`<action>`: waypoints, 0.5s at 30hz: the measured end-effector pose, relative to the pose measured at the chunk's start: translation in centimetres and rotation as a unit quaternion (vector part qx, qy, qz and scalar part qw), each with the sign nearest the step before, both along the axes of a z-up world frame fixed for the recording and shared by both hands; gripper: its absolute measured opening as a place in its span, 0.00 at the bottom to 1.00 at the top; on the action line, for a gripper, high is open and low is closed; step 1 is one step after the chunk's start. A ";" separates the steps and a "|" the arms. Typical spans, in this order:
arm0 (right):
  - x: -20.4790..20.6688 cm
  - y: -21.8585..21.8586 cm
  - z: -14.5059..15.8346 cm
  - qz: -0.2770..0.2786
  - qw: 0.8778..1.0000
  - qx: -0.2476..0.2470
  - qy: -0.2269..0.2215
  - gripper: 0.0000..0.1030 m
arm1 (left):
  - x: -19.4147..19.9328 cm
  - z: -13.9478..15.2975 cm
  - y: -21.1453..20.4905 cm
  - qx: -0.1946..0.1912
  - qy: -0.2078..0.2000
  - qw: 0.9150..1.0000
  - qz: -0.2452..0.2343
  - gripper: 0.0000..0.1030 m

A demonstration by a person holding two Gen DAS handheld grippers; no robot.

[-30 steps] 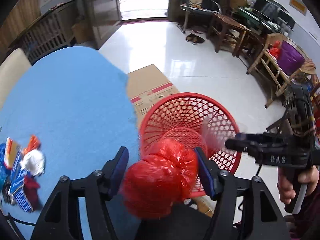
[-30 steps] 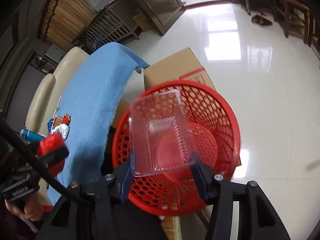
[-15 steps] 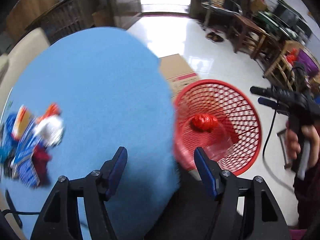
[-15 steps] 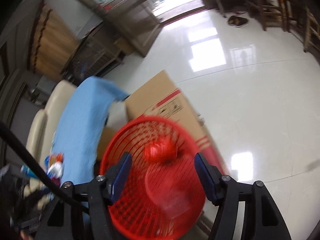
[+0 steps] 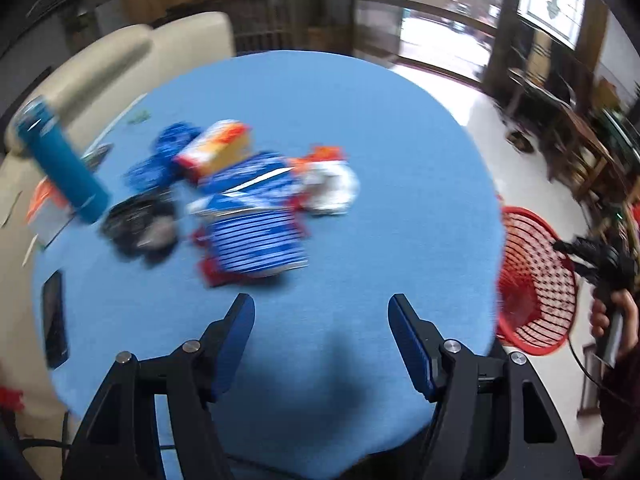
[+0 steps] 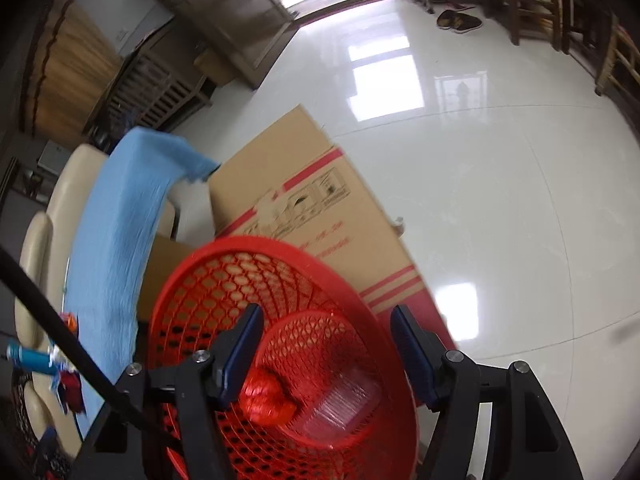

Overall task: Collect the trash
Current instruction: 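Grasp the black plastic bag with the left tool while the right tool grasps the blue toothpaste box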

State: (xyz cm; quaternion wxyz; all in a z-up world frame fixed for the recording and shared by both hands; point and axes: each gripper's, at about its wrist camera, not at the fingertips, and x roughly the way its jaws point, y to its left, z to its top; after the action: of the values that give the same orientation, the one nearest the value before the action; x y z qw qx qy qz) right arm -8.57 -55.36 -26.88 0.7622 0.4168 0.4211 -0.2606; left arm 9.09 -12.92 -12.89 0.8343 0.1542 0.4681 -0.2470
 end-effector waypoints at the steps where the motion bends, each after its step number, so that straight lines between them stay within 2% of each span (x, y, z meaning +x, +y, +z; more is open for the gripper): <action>1: 0.0 0.4 0.1 0.002 1.000 -0.013 0.010 0.68 | 0.4 0.0 1.3 0.000 -0.004 1.000 0.012 0.68; 3: -0.1 0.8 0.4 0.009 1.000 -0.022 0.021 0.68 | 1.3 0.0 4.0 0.000 -0.010 0.999 0.037 0.68; 6: -0.4 0.8 1.9 -0.016 0.998 -0.046 0.034 0.68 | 3.1 -0.1 8.0 0.001 -0.015 0.997 0.082 0.68; 10: 0.6 2.5 7.8 -0.029 0.986 -0.163 0.033 0.68 | 5.6 0.1 13.1 -0.014 -0.015 0.989 0.146 0.68; 12: 2.4 4.8 10.7 0.008 0.982 -0.190 0.013 0.68 | 6.4 0.4 15.4 -0.030 -0.017 0.984 0.175 0.68; 15: 6.3 9.3 12.9 0.091 0.983 -0.156 -0.032 0.69 | 8.0 0.3 17.2 -0.045 -0.014 0.979 0.198 0.70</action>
State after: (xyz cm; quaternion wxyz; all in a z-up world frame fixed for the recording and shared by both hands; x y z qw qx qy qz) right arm -2.22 -46.07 -13.99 0.8517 0.2606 0.3865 -0.2393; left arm 17.04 4.28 -12.55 0.8790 0.0241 0.4664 -0.0958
